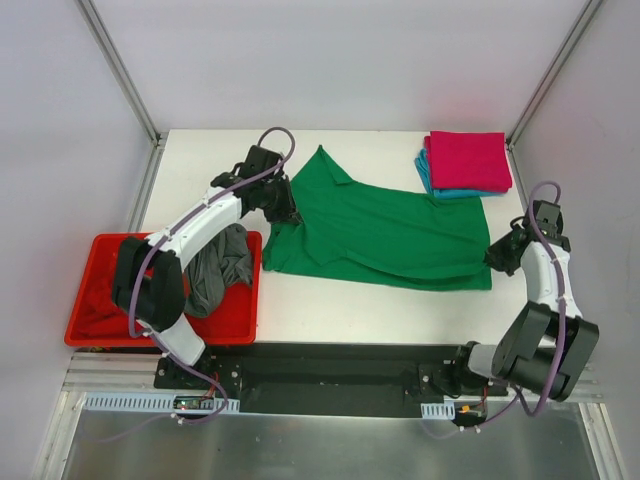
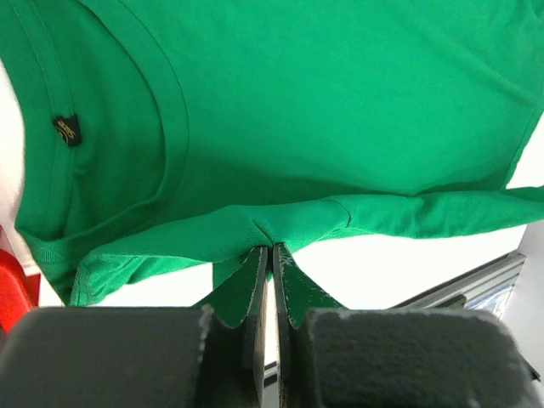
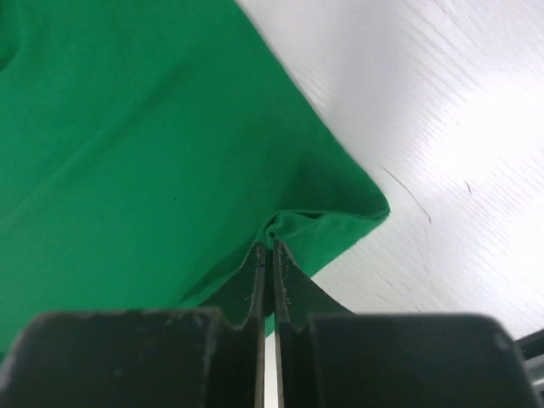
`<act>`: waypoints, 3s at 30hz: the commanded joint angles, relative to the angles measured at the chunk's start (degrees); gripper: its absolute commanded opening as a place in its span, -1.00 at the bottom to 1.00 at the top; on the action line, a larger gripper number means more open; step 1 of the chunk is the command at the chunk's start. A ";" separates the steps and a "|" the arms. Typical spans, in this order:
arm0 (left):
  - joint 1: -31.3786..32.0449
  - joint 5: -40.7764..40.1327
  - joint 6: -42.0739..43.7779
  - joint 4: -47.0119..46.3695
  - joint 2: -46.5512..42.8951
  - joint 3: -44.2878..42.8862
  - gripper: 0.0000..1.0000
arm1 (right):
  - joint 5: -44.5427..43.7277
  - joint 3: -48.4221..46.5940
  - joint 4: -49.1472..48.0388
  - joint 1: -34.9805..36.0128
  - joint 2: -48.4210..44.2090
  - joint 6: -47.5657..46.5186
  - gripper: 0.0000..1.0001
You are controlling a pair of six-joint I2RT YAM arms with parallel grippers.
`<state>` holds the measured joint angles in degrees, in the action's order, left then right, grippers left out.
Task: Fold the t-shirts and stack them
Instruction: Fold the flattened tshirt in 1/3 of the way
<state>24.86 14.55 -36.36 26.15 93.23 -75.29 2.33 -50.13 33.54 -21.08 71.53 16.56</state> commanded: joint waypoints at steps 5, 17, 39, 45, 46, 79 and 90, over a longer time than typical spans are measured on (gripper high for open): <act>-2.71 0.40 4.01 1.09 8.27 -7.76 -1.00 | -1.97 -5.50 -4.44 1.22 8.71 0.05 -0.98; -5.70 0.22 6.12 3.73 18.82 -15.68 -1.00 | -1.98 -13.15 -9.28 1.48 21.98 2.34 -0.93; -3.34 2.85 6.21 6.98 14.62 -17.54 0.97 | -6.82 -16.07 -1.72 4.20 13.66 -7.68 0.92; -0.34 4.96 4.11 2.16 10.48 -6.39 0.98 | 5.40 -4.47 -5.93 11.22 8.45 -10.23 0.92; -0.34 5.66 3.58 1.19 10.48 -4.45 0.98 | 5.84 -4.02 -6.29 12.54 9.06 -10.14 0.92; -1.66 4.79 1.82 -1.28 17.69 2.68 0.98 | 6.99 -8.67 -8.23 14.32 25.06 -11.64 0.92; 5.98 -0.30 -3.89 -1.72 5.31 19.20 0.98 | 8.83 7.57 -4.89 2.72 10.14 -8.56 0.92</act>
<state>26.83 18.17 -36.73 18.94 101.97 -62.83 10.87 -48.31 23.90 -13.93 87.15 6.94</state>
